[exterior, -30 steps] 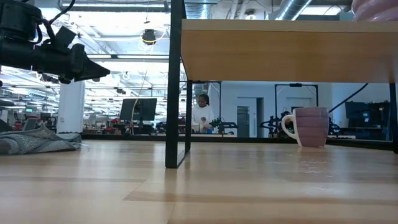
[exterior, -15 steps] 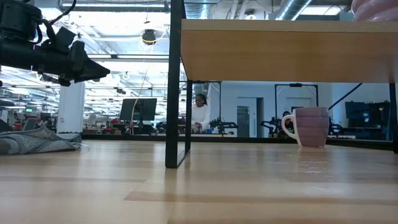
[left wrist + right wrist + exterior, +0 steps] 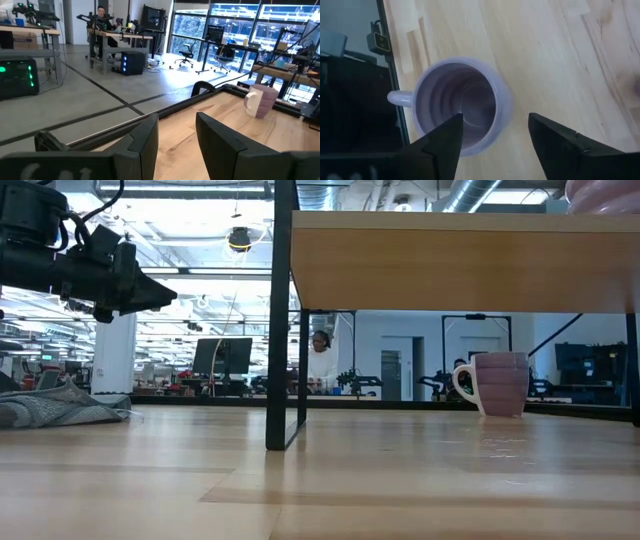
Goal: Stack small to large cups/mugs on shelf
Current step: Put the purple mug on the shelf
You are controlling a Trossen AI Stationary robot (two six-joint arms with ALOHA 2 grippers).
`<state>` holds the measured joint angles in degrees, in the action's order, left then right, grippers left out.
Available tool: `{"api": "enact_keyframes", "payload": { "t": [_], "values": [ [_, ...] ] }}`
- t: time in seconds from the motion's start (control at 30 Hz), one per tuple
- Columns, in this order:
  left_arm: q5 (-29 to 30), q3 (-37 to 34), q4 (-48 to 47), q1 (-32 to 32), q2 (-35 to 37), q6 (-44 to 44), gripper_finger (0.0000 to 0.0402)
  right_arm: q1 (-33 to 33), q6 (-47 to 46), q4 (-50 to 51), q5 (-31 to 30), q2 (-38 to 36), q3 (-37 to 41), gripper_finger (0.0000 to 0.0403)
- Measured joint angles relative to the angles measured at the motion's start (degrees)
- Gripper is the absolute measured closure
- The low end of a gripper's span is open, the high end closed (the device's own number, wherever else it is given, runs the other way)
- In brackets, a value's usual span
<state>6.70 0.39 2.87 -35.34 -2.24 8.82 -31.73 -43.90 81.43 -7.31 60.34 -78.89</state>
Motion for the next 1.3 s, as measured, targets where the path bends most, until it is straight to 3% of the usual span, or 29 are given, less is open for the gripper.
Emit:
{"api": "enact_keyframes", "payload": {
  "t": [0.43, 0.8, 1.3],
  "values": [
    [0.0, 0.01, -0.04, -0.02, 0.0, -0.61, 0.028, 0.0, 1.06, -0.81, -0.24, 2.97, -0.02, 0.0158],
    [0.0, -0.01, -0.07, -0.02, 0.0, -0.76, 0.028, 0.0, 2.7, 8.47, -0.63, 10.07, -0.09, 0.0159],
    [-0.09, 0.0, -0.09, -0.02, 0.0, -0.72, 0.028, 0.3, 16.03, 8.59, -6.68, 10.4, -1.39, 0.0159]
  ]
}}
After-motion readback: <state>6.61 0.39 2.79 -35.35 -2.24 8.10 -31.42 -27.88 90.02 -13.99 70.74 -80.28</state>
